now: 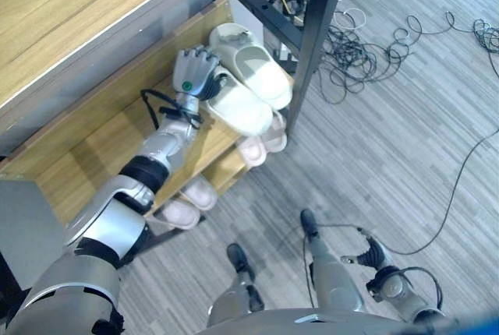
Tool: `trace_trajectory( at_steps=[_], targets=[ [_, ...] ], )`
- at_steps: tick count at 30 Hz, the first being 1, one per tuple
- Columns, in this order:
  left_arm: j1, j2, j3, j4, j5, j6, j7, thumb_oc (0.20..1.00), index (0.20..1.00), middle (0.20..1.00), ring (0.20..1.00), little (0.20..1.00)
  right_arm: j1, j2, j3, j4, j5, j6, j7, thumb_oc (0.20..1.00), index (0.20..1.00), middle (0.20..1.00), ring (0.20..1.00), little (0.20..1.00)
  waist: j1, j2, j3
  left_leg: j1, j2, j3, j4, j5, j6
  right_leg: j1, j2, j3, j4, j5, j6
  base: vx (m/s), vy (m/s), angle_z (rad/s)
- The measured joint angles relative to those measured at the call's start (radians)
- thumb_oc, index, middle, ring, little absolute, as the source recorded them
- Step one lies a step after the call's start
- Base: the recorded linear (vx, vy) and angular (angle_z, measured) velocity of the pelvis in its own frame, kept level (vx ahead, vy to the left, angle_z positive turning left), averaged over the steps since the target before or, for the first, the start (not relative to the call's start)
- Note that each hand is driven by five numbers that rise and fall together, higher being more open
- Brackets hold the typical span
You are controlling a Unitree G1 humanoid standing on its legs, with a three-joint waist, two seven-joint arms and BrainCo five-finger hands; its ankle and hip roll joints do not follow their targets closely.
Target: Arrange the slippers neatly on the shoe rack.
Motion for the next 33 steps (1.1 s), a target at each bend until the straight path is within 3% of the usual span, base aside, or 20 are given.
trace_trajectory(
  at_steps=[5, 6, 7, 20, 24, 33],
  targets=[
    [-0.045, 0.018, -0.055, 0.021, 0.011, 0.0, -0.022, 0.2, 0.2, 0.2, 0.2, 0.2, -0.002, 0.001, 0.017, 0.005, 0.0, -0.001, -0.002, 1.0, 1.0, 1.0, 1.0, 1.0, 0.0, 0.001, -0.001, -0.014, 0.001, 0.001, 0.0, 0.004, -0.001, -0.015, 0.001, 0.001, 0.0, 0.006, -0.002, 0.01, 0.0, -0.01],
    [-0.046, 0.018, -0.055, 0.021, 0.014, 0.0, -0.028, 0.561, 0.561, 0.561, 0.561, 0.561, -0.001, 0.002, 0.021, 0.005, 0.0, -0.001, -0.003, 1.0, 1.0, 1.0, 1.0, 1.0, 0.001, 0.001, -0.001, -0.014, 0.001, 0.001, 0.0, 0.004, -0.001, -0.015, 0.001, 0.001, 0.0, 0.006, -0.002, 0.0, 0.0, 0.0],
    [-0.051, 0.016, -0.066, 0.021, 0.027, 0.001, -0.03, 1.0, 1.0, 1.0, 1.0, 1.0, -0.004, 0.002, 0.025, 0.006, 0.0, -0.001, -0.004, 1.0, 1.0, 1.0, 1.0, 1.0, 0.001, 0.002, -0.001, -0.014, 0.001, 0.001, 0.0, 0.004, 0.0, -0.015, 0.002, 0.001, 0.0, 0.006, -0.002, 0.0, 0.0, 0.0],
    [-0.069, -0.005, -0.014, 0.067, -0.014, 0.008, -0.058, 1.0, 1.0, 1.0, 1.0, 1.0, -0.003, 0.002, 0.026, -0.018, -0.001, 0.001, -0.004, 1.0, 1.0, 1.0, 1.0, 1.0, 0.006, 0.014, -0.009, -0.007, 0.002, -0.006, 0.0, 0.019, 0.003, -0.001, 0.001, -0.011, 0.0, 0.012, -0.011, 0.0, 0.001, 0.02],
    [0.018, -0.009, 0.146, -0.071, -0.094, 0.001, -0.056, 1.0, 1.0, 1.0, 1.0, 1.0, 0.002, 0.002, 0.023, -0.04, -0.001, 0.01, 0.001, 1.0, 1.0, 1.0, 1.0, 1.0, 0.005, 0.016, -0.013, -0.006, 0.004, -0.03, 0.0, 0.023, 0.002, 0.01, 0.001, -0.029, 0.0, 0.014, -0.013, 0.0, 0.008, 0.12],
    [0.154, -0.028, 0.235, -0.145, -0.21, -0.025, -0.052, 1.0, 1.0, 1.0, 1.0, 1.0, 0.008, 0.007, 0.021, -0.039, -0.001, 0.031, 0.014, 1.0, 1.0, 1.0, 1.0, 1.0, 0.037, 0.015, -0.06, -0.007, 0.003, -0.056, 0.0, 0.03, -0.001, 0.022, -0.001, -0.049, 0.0, 0.015, -0.015, -0.01, 0.006, 0.07]
  ],
)
